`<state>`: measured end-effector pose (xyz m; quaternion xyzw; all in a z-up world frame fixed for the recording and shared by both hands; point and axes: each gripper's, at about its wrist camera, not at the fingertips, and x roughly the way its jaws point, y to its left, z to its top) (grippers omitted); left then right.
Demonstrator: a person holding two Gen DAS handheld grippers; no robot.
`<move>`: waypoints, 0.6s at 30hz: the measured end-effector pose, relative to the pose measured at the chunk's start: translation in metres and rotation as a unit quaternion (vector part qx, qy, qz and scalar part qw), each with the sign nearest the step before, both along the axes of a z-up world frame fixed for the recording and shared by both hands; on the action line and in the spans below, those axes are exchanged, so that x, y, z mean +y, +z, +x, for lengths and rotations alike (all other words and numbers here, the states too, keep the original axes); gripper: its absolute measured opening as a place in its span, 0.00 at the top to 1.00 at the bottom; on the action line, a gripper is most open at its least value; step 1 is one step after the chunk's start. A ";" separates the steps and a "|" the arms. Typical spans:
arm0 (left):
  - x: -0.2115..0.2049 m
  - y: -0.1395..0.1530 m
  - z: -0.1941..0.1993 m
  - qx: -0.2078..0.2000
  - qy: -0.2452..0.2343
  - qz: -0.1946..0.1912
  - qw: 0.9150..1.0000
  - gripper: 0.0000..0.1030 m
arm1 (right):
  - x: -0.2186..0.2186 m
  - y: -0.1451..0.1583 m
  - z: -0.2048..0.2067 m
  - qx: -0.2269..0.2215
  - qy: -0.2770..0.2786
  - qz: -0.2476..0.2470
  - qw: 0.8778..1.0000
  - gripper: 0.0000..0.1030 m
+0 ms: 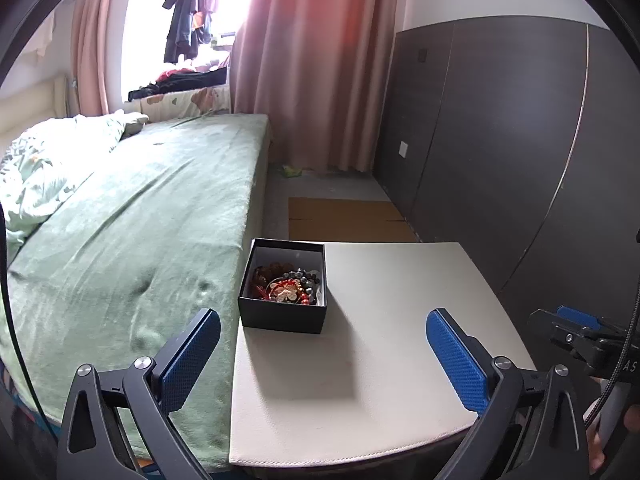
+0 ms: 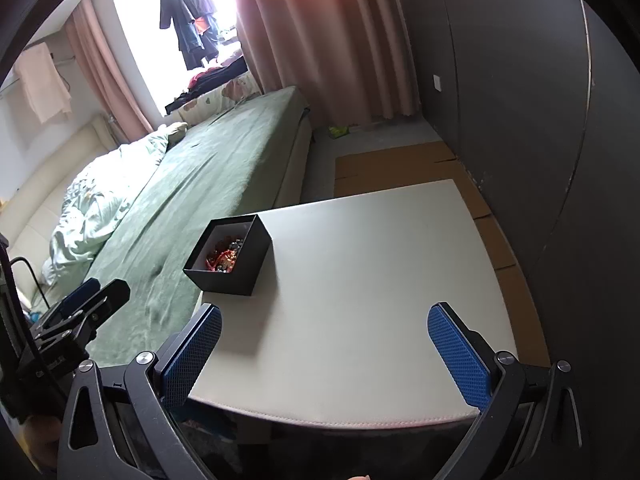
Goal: Organize jewelry
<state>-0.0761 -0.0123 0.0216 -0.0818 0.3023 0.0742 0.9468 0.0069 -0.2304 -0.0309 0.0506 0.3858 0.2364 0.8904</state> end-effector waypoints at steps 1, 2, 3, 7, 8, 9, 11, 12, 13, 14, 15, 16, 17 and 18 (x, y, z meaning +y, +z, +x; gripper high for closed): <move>-0.001 0.000 0.001 0.000 0.001 0.001 1.000 0.00 | 0.000 0.000 0.001 0.002 -0.001 0.000 1.000 0.00; -0.001 0.000 0.001 -0.001 0.002 0.003 1.000 0.00 | -0.001 0.000 0.002 0.002 -0.002 0.000 1.000 0.00; -0.001 0.000 0.001 -0.003 0.003 0.004 1.000 0.00 | -0.001 0.001 0.002 0.001 -0.003 0.001 1.000 0.00; -0.001 0.000 0.001 -0.006 0.005 0.007 1.000 0.00 | -0.003 0.002 0.002 -0.002 -0.006 0.005 1.000 0.00; -0.001 -0.001 0.001 -0.006 0.004 0.006 1.000 0.00 | -0.003 0.002 0.002 -0.002 -0.007 0.005 1.000 0.00; -0.001 -0.001 0.002 -0.005 0.004 0.007 1.000 0.00 | -0.004 0.002 0.002 -0.001 -0.009 0.004 1.000 0.00; -0.001 -0.001 0.002 -0.005 0.006 0.008 1.000 0.00 | -0.005 0.001 0.003 0.001 -0.010 0.004 1.000 0.00; -0.001 -0.001 0.002 -0.007 0.008 0.008 1.000 0.00 | -0.005 0.000 0.003 0.002 -0.011 0.004 1.000 0.00; -0.001 -0.001 0.001 -0.007 0.008 0.007 1.000 0.00 | -0.004 0.000 0.003 0.004 -0.010 0.003 1.000 0.00; -0.001 -0.001 0.001 -0.007 0.007 0.007 1.000 0.00 | -0.004 0.000 0.003 0.004 -0.009 0.002 1.000 0.00; -0.001 -0.001 0.001 -0.007 0.006 0.006 1.000 0.00 | -0.004 0.001 0.003 0.004 -0.009 0.000 1.000 0.00; -0.001 -0.001 0.001 -0.007 0.006 0.006 1.000 0.00 | -0.004 0.002 0.002 0.002 -0.010 -0.002 1.000 0.00; -0.001 0.000 0.001 -0.007 0.006 0.006 1.000 0.00 | -0.004 0.002 0.001 0.002 -0.009 -0.002 1.000 0.00; -0.001 0.000 0.001 -0.008 0.006 0.006 1.000 0.00 | -0.004 0.002 0.002 0.002 -0.009 -0.002 1.000 0.00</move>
